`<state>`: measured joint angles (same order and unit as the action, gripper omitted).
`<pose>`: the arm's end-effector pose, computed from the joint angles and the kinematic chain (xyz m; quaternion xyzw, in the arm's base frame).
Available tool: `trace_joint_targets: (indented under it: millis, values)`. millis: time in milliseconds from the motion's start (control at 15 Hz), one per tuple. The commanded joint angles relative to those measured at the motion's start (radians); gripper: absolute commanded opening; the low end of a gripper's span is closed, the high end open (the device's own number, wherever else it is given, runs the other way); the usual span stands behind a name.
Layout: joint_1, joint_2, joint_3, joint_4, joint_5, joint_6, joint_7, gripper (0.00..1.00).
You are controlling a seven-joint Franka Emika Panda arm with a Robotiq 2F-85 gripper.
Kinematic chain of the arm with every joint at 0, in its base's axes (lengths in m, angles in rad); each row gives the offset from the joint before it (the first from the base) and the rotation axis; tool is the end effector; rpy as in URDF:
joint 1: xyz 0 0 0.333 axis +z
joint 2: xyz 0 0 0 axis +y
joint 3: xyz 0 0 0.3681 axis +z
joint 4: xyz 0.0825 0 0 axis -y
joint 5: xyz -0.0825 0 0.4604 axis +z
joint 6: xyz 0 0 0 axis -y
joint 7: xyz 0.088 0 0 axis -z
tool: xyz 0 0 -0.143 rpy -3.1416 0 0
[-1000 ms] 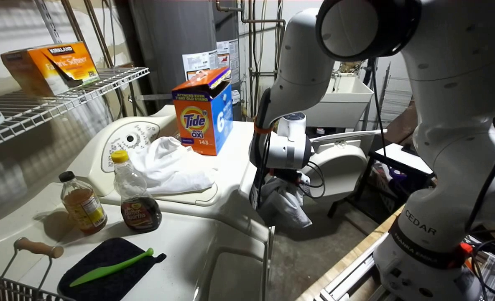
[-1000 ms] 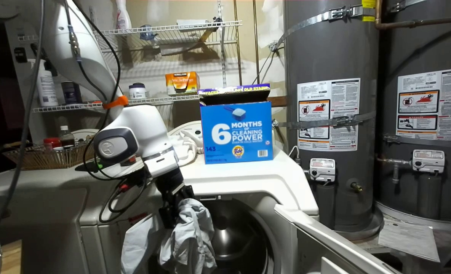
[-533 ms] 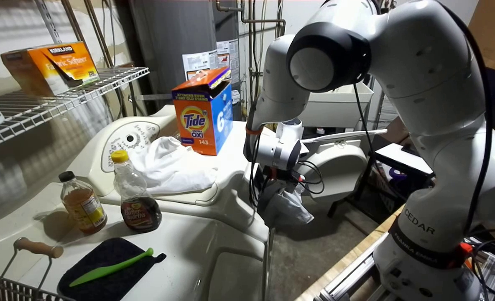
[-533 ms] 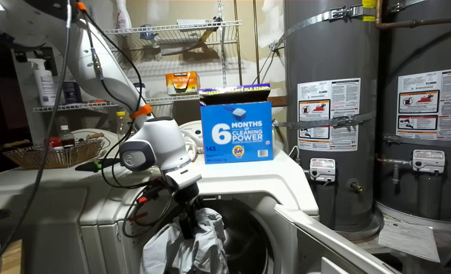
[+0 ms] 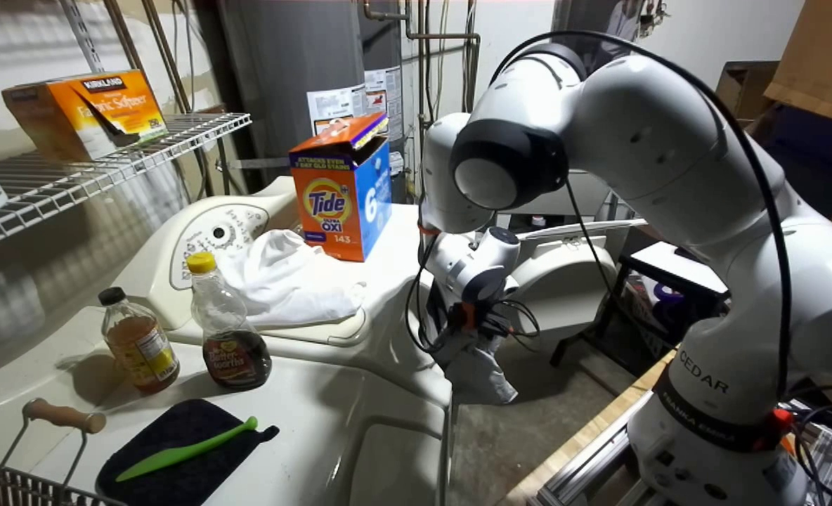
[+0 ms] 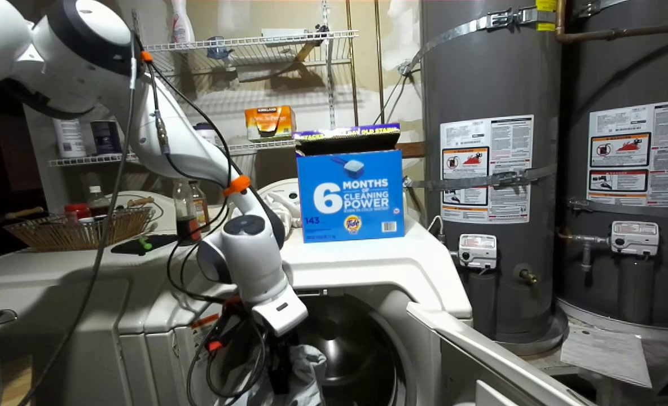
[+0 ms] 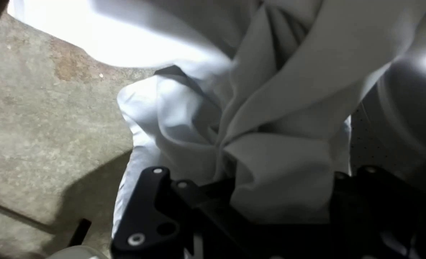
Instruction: Put one white cloth in the washing machine
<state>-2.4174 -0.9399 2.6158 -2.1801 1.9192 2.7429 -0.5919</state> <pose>0.5071 -0.0070 -0.0617 -0.9015 0.4184 -0.0860 0.0690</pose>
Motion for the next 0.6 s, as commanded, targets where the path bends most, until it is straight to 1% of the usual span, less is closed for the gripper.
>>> trace_joint_targets:
  millis: [0,67,133,267,533]
  values:
    - [-0.051,-0.198,-0.013,0.099,0.274,-0.05,-0.243,0.0]
    - [0.152,-0.166,-0.147,-0.009,0.154,-0.157,-0.02,0.0]
    - [0.137,-0.21,-0.144,0.006,0.199,-0.168,-0.058,0.0]
    - [0.117,-0.264,-0.141,0.035,0.227,-0.178,-0.078,0.0]
    - [0.122,-0.274,-0.143,0.055,0.23,-0.177,-0.079,0.0]
